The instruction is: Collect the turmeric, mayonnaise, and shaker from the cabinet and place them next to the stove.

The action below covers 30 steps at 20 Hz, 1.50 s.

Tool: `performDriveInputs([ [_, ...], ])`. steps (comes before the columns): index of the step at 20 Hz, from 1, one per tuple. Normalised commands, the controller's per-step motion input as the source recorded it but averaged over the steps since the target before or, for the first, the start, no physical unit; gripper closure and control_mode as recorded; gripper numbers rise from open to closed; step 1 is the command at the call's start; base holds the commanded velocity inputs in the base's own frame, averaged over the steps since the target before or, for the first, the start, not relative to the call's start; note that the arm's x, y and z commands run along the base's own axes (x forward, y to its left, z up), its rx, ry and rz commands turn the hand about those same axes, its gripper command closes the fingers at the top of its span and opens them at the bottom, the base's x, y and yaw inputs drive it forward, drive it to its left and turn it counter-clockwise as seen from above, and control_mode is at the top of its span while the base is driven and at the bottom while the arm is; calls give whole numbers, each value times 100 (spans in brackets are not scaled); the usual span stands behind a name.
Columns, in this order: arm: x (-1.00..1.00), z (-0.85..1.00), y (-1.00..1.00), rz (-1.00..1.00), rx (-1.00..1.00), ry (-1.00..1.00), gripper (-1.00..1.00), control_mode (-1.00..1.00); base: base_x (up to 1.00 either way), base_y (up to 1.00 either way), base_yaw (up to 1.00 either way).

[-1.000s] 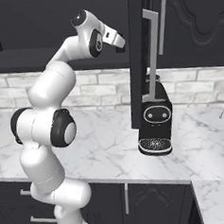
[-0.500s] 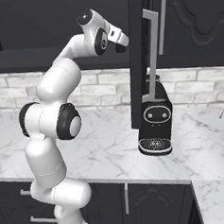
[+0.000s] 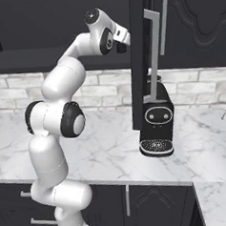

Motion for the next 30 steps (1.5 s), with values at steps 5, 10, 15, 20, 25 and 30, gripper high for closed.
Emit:
performDriveInputs([
  [5,5,-13,-10,0,0,0,-100,-100,0,0,0],
  [10,11,-14,-6,0,0,0,-100,-100,0,0,0],
  [15,9,-13,1,0,0,0,100,-100,0,0,0],
  [20,4,-8,7,1,0,0,100,-100,0,0,0],
  [25,0,-3,5,1,-1,0,100,-100,0,0,0],
  [30,0,-1,0,0,0,0,100,-100,0,0,0],
])
